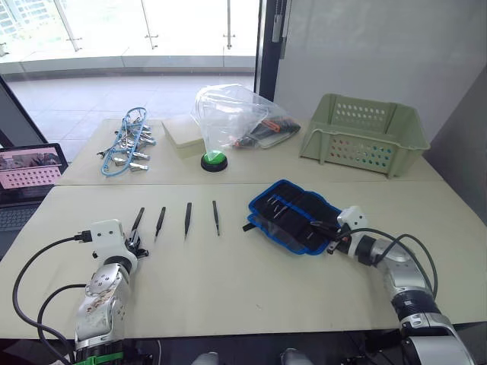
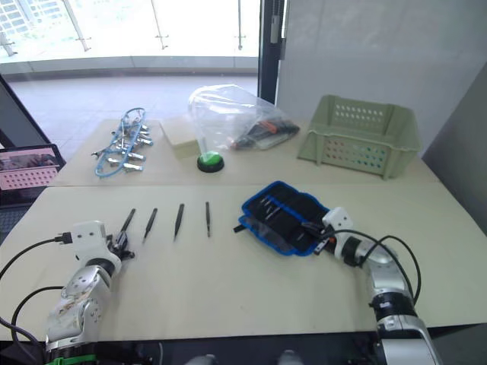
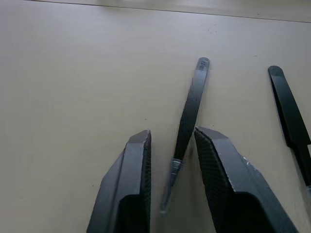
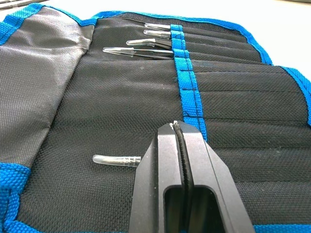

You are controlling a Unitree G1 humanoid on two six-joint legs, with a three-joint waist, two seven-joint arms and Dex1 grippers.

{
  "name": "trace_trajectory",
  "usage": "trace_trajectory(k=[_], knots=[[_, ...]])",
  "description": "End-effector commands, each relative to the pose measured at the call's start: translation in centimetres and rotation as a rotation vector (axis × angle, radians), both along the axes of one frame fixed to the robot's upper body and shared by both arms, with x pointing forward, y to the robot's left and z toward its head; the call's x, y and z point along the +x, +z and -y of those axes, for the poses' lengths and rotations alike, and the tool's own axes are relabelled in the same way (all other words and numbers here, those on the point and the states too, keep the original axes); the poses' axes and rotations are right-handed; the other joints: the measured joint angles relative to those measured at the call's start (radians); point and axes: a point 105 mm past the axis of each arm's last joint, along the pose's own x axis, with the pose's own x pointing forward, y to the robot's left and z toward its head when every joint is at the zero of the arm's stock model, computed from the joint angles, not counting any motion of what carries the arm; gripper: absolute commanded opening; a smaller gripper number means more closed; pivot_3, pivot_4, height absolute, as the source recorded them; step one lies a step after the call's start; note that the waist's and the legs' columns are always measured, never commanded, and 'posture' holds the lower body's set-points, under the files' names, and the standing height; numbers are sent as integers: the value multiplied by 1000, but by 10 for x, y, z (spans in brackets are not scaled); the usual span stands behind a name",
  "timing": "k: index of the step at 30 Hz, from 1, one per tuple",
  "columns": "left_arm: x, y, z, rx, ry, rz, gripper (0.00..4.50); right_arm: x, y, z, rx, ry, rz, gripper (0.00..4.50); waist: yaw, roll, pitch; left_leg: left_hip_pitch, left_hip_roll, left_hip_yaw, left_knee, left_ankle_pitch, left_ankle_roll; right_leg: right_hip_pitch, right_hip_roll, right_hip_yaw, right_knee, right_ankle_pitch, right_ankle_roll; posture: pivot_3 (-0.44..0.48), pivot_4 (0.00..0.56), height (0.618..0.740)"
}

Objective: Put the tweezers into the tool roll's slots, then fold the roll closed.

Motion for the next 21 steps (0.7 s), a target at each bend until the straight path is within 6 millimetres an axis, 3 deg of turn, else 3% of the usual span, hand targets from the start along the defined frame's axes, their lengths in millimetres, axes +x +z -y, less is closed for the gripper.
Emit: trace_trajectory(k=[1,9,11,16,21], knots=[[3,-6,12,-10,-37,-19,29,-8,-19,7,-38,-15,-76,0,2,1,0,0,0,0,0,0,0,0,0,0,0,0,0,0,150,740],[-3,5,-6,50,7,23,7,-7,-18,11,-46,-22,-73,0,3,1,-1,0,0,0,0,0,0,0,0,0,0,0,0,0,150,740],[-2,20,-9,79,-3,86,7,-7,-17,11,-42,-26,-71,0,2,1,-1,0,0,0,0,0,0,0,0,0,0,0,0,0,150,740],[8,43,2,104,-109,152,7,-7,-17,10,-33,-24,-76,0,3,1,-1,-1,0,0,0,0,0,-1,0,0,0,0,0,0,150,740],[21,58,45,119,-396,151,7,-5,-14,8,3,-32,-68,0,2,1,0,-1,0,0,0,0,0,-1,0,-1,0,0,0,0,150,740]])
